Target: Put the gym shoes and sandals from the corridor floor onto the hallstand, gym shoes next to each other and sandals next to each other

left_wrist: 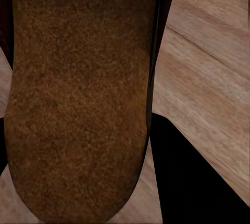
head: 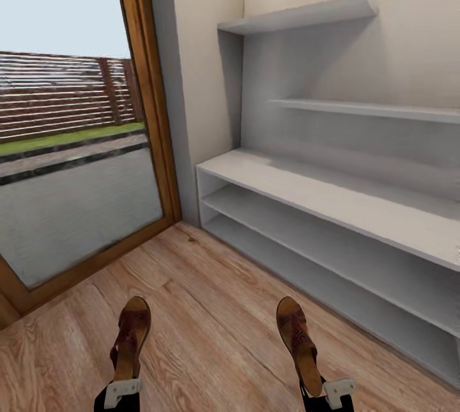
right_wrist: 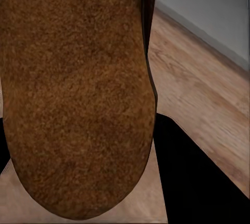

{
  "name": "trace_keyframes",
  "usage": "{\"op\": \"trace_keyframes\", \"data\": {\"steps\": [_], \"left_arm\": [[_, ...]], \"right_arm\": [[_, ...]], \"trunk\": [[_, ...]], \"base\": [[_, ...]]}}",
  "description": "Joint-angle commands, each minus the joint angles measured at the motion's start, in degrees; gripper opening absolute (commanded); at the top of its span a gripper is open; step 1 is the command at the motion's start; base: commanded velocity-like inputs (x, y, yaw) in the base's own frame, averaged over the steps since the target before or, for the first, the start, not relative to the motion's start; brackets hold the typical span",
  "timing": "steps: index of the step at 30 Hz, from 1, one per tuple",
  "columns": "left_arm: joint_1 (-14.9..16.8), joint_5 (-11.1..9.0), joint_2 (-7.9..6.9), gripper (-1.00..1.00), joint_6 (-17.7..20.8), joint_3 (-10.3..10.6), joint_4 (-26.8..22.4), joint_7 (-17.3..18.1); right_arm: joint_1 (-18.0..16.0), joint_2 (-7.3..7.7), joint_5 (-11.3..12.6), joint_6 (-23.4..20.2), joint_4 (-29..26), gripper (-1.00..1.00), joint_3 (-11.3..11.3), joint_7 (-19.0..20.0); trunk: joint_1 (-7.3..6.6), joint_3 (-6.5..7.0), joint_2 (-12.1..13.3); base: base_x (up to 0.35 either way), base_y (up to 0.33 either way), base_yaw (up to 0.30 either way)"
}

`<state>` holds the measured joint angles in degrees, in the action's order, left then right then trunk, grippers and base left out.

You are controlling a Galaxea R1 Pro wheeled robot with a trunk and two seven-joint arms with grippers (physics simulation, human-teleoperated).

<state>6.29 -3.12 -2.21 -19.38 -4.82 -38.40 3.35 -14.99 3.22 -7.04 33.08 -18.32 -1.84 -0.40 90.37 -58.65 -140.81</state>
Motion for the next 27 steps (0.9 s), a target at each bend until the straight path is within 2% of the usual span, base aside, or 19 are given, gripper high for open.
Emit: {"op": "trace_keyframes", "data": {"steps": [1,10,27], "left_arm": [[0.0,-0.13,0.01,-1.0,-0.14,-0.11,0.04,0.32],[-0.01,-0.13,0.01,-1.0,-0.14,-0.11,0.0,0.26],[-0.04,-0.13,0.01,-1.0,-0.14,-0.11,-0.01,0.25]], "right_arm": [[-0.04,0.03,0.09,0.14,0.04,-1.0,-0.18,0.05],[-0.04,0.03,0.09,0.14,0.05,-1.0,-0.18,0.05],[-0.04,0.03,0.09,0.14,0.05,-1.0,-0.18,0.05]], "trunk": [[-0.01,-0.05,-0.02],[-0.01,-0.05,-0.02],[-0.01,-0.05,-0.02]], "base": [[0.0,0.305,-0.292],[0.025,0.305,-0.292],[0.116,0.305,-0.292]]}}
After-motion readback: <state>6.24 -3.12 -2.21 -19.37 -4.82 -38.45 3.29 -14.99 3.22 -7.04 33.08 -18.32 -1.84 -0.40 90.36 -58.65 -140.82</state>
